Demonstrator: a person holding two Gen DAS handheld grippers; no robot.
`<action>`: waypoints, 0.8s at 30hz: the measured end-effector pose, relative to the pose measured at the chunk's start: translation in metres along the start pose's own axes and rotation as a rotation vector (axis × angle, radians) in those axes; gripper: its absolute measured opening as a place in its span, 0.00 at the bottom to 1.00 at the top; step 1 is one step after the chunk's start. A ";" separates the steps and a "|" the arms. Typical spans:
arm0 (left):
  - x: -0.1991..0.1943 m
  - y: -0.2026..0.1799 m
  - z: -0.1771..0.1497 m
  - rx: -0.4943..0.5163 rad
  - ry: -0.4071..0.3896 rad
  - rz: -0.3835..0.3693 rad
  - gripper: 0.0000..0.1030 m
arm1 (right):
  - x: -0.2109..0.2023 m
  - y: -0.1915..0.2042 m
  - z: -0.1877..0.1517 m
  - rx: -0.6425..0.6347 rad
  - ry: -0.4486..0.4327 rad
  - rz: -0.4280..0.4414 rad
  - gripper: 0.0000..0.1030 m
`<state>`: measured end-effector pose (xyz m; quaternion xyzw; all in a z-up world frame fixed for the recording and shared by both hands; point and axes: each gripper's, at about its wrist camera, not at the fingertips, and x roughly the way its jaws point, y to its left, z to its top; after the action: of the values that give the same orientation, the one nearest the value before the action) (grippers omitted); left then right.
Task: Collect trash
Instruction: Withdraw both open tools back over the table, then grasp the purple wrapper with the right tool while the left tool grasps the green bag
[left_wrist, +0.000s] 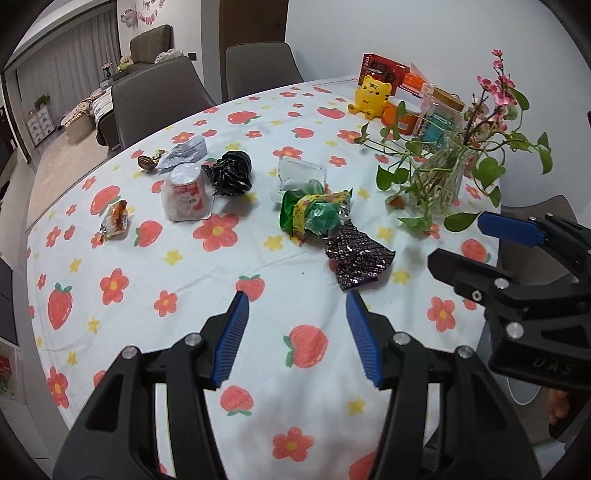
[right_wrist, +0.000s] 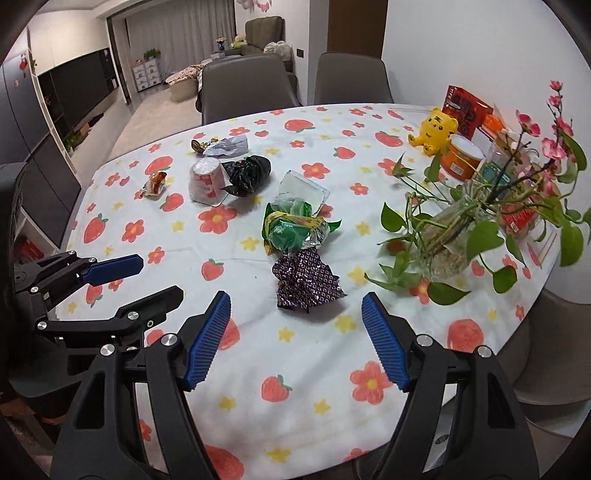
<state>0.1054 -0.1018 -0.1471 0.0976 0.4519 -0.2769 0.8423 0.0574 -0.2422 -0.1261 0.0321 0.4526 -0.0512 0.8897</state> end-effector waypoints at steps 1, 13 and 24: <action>0.005 0.002 0.002 -0.007 0.002 0.019 0.54 | 0.010 -0.001 0.004 -0.008 0.003 0.006 0.69; 0.067 0.027 -0.008 -0.118 0.099 0.107 0.54 | 0.113 -0.008 0.009 -0.117 0.102 0.044 0.67; 0.084 0.027 -0.009 -0.127 0.124 0.130 0.54 | 0.152 -0.007 -0.002 -0.156 0.185 0.059 0.44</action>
<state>0.1511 -0.1076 -0.2231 0.0902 0.5124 -0.1860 0.8335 0.1445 -0.2581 -0.2503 -0.0193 0.5342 0.0135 0.8450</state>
